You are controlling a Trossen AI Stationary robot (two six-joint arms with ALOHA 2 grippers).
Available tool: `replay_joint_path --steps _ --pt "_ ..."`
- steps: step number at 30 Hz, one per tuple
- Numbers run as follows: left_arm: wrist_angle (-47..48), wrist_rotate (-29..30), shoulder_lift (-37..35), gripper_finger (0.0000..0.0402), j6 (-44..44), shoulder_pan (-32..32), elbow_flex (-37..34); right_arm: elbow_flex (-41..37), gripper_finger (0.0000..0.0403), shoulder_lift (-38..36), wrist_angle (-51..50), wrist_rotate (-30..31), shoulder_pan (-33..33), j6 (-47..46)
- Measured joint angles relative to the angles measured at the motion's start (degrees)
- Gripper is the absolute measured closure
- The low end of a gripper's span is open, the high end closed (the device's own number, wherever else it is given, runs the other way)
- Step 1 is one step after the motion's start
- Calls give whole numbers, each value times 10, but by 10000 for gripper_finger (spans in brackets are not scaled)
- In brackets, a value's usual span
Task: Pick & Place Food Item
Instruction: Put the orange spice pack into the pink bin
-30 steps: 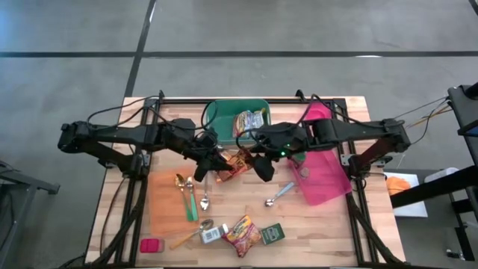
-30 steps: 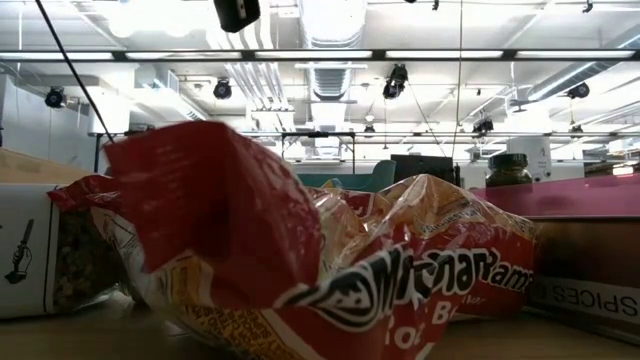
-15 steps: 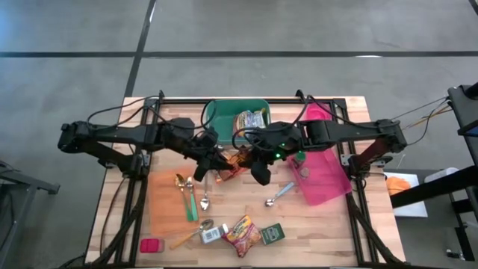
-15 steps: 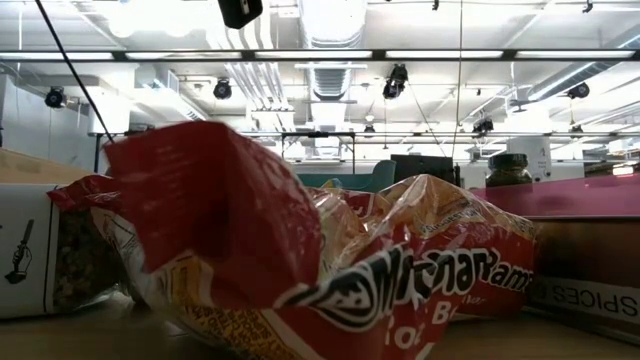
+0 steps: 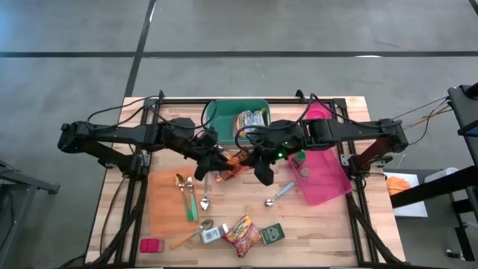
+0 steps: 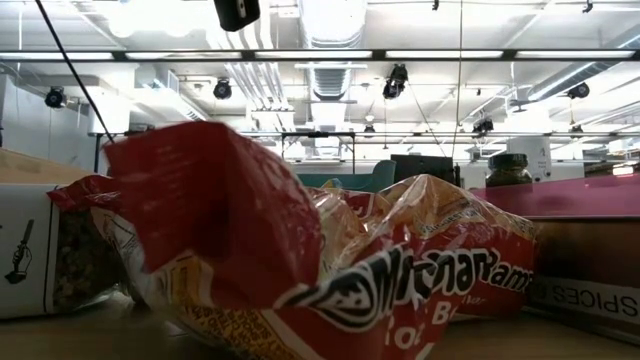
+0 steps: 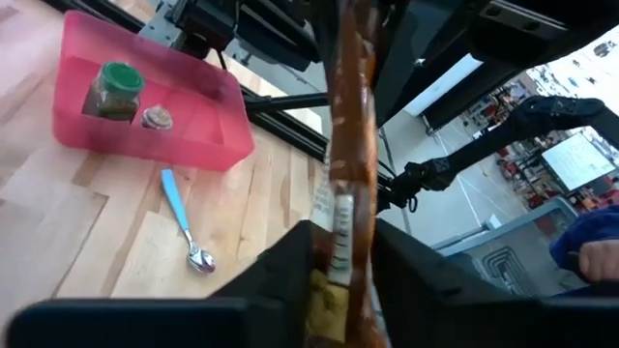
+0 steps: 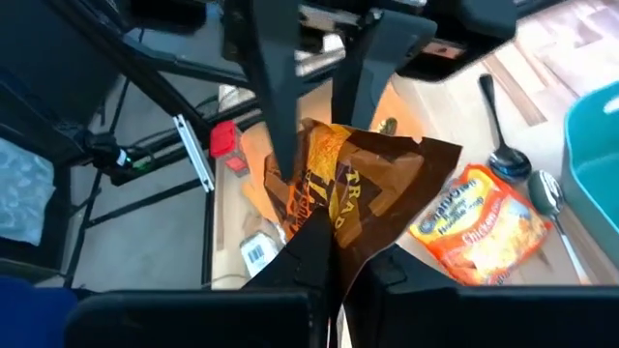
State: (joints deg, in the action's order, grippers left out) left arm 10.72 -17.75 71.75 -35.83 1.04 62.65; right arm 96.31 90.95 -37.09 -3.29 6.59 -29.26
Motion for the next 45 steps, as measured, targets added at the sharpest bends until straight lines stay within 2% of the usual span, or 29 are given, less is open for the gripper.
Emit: replay_joint_path --steps 4,9,15,25,30,36,45 --pt "0 0 0 232 -3 0 0 0 394 -2 -27 4 0 -1" --pt "0 1 -2 170 -25 -2 0 0 395 -8 -85 39 -1 -1" --pt "0 1 -8 129 -65 -10 0 0 395 -28 -208 113 -9 -22" --pt "9 3 -31 124 -65 -11 0 0 395 -89 -436 228 -10 -137" --pt "23 7 -34 124 -65 -11 0 0 395 -108 -534 247 -18 -195" --pt "31 8 -34 124 -67 -11 0 -39 395 -132 -528 245 -45 -203" --pt "53 15 -76 124 -76 -11 0 -181 395 -174 -530 205 -97 -219"
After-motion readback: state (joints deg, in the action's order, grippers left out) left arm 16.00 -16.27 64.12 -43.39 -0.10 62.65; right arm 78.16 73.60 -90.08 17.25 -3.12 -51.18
